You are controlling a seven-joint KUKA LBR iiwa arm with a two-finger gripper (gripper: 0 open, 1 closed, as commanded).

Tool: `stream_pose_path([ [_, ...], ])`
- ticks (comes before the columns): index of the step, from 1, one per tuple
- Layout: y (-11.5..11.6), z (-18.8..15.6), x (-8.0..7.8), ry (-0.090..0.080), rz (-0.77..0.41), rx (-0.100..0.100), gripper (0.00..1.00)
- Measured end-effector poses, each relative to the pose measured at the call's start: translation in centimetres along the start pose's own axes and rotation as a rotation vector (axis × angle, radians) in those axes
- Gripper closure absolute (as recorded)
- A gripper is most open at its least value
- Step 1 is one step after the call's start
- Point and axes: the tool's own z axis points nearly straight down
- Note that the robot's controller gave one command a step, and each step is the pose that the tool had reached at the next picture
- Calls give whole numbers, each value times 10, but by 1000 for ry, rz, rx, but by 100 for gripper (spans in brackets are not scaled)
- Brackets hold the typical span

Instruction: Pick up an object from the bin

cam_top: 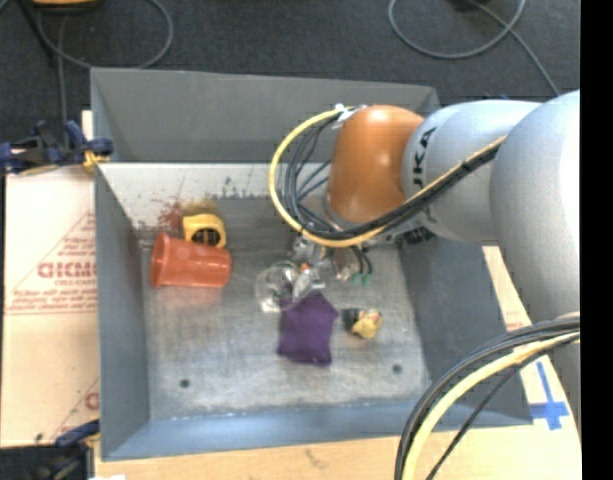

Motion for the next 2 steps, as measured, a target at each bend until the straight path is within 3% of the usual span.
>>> stream_pose_path([
  [1, 12, -31, -18, 19, 4, -5, 100],
  [2, 3, -69, -6, 19, 10, -6, 100],
])
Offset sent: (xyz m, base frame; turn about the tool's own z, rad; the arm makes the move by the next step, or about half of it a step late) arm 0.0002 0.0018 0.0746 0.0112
